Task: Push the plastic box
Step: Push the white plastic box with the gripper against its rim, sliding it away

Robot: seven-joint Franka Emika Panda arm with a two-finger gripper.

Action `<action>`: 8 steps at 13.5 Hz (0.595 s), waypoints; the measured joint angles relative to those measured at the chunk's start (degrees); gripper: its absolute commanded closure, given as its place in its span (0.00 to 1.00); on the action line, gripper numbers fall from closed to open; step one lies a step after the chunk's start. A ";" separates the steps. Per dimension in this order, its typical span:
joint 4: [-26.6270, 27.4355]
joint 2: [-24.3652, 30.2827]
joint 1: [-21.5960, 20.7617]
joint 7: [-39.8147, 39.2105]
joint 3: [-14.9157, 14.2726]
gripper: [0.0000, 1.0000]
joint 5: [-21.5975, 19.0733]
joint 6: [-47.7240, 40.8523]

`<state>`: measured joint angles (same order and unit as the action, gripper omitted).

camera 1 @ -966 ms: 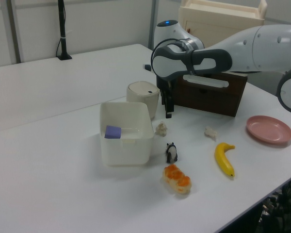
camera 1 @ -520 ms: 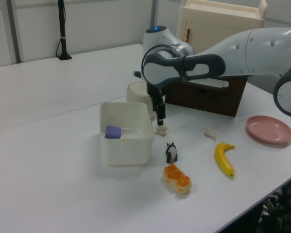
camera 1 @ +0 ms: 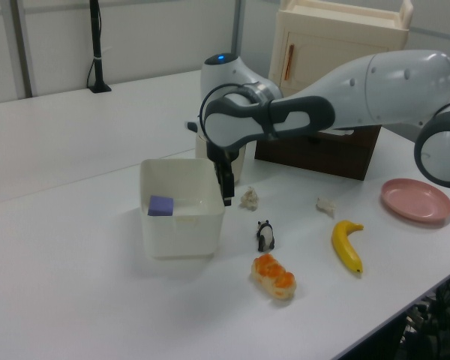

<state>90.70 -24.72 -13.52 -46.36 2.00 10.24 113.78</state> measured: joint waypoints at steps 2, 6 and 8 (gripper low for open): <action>-0.67 -1.75 -1.04 2.12 0.09 0.00 1.16 1.04; -2.41 -2.40 -2.41 4.64 0.92 0.00 1.30 1.52; -3.20 -2.25 -2.17 4.88 0.89 0.00 1.30 1.51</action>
<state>87.50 -26.97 -15.69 -41.48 2.90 11.54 115.30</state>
